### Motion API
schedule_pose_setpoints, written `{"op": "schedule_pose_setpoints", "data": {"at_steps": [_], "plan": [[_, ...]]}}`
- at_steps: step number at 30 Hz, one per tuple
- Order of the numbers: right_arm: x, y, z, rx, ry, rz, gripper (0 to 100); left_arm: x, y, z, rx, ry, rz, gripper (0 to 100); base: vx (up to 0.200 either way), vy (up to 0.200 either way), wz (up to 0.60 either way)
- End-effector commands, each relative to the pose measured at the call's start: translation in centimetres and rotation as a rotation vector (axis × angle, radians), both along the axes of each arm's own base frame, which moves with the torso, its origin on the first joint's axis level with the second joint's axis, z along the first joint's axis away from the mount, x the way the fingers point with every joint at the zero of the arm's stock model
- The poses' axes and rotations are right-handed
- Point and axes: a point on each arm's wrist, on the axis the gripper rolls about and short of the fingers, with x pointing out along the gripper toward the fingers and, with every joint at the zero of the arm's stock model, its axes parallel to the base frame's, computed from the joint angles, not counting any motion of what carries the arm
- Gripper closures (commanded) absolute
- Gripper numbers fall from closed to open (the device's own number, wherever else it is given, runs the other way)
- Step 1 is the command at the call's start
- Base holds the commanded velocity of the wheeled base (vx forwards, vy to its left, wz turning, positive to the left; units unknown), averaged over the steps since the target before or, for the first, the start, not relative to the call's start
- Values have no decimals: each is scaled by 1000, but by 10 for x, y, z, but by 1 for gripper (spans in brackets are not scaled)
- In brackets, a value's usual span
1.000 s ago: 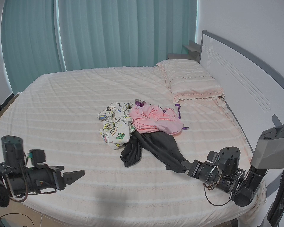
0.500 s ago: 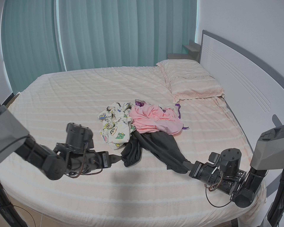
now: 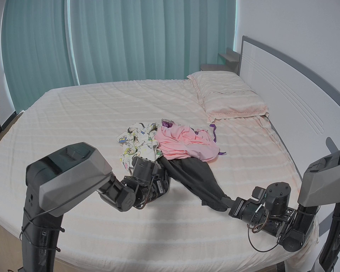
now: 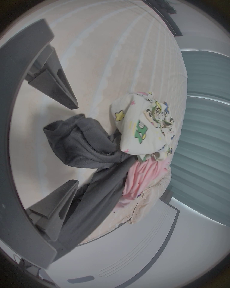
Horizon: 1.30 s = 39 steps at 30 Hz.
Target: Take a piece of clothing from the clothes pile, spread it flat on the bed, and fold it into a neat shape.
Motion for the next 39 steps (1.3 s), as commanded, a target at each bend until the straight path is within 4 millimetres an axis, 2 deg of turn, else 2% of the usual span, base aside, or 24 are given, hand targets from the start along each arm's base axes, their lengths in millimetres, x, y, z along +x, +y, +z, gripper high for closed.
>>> {"op": "schedule_pose_setpoints", "data": {"at_steps": [1, 11, 12, 18, 21, 22, 23, 24, 25, 27, 28, 30, 31, 32, 35, 36, 37, 38, 39], "plan": [[0, -1, -2, 0, 5, 2, 100, 11, -10, -33, 2, 26, 19, 0, 0, 0, 0], [2, 2, -6, -4, 11, 10, 100, 21, -14, -36, 10, -12, 66, 0, 0, 0, 0], [2, 2, -6, -4, 10, 10, 100, 23, -13, -36, 10, -18, 71, 100, 0, 0, 0], [1, 3, -6, 2, 11, 20, 100, 23, -12, -26, -35, -26, 107, 100, 0, 0, 0], [1, 6, -4, 6, 5, 31, 100, 15, -7, 4, -76, -54, 124, 100, 0, 0, 0], [1, 6, -4, 9, 5, 34, 100, 14, -6, 6, -77, -53, 125, 100, 0, 0, 0], [1, 11, 0, 24, -13, 51, 100, 3, 0, 26, -97, -66, 126, 100, 0, 0, 0], [1, 11, 0, 24, -13, 51, 100, 3, 0, 26, -97, -66, 126, 100, 0, 0, 0], [3, 16, 6, 40, -41, 68, 100, -8, 6, 48, -116, -89, 125, 100, 0, 0, 0], [6, 22, 26, 92, -118, 81, 100, -21, 9, 88, -165, -156, 115, 100, 0, 0, 0], [7, 26, 39, 122, -162, 94, 100, -31, 14, 115, -203, -201, 113, 100, 0, 0, 0], [8, 29, 53, 159, -212, 115, 100, -43, 17, 138, -235, -239, 99, 100, 0, 0, 0], [8, 29, 53, 159, -212, 115, 100, -43, 17, 138, -235, -239, 99, 100, 0, 0, 0], [10, 35, 85, 234, -322, 154, 100, -68, 22, 176, -282, -312, 64, 100, 0, 0, 0], [16, 39, 124, 315, -456, 159, 100, -85, 30, 204, -321, -377, 59, 100, 0, 0, 0], [17, 39, 128, 321, -468, 158, 100, -87, 31, 206, -325, -384, 61, 100, 0, 0, 0], [18, 38, 144, 352, -522, 155, 100, -94, 35, 217, -341, -410, 62, 100, 0, 0, 0], [18, 37, 147, 357, -531, 153, 100, -95, 37, 219, -346, -417, 64, 100, 0, 0, 0], [18, 34, 160, 380, -576, 148, 100, -102, 43, 231, -365, -448, 67, 100, 0, 0, 0]]}}
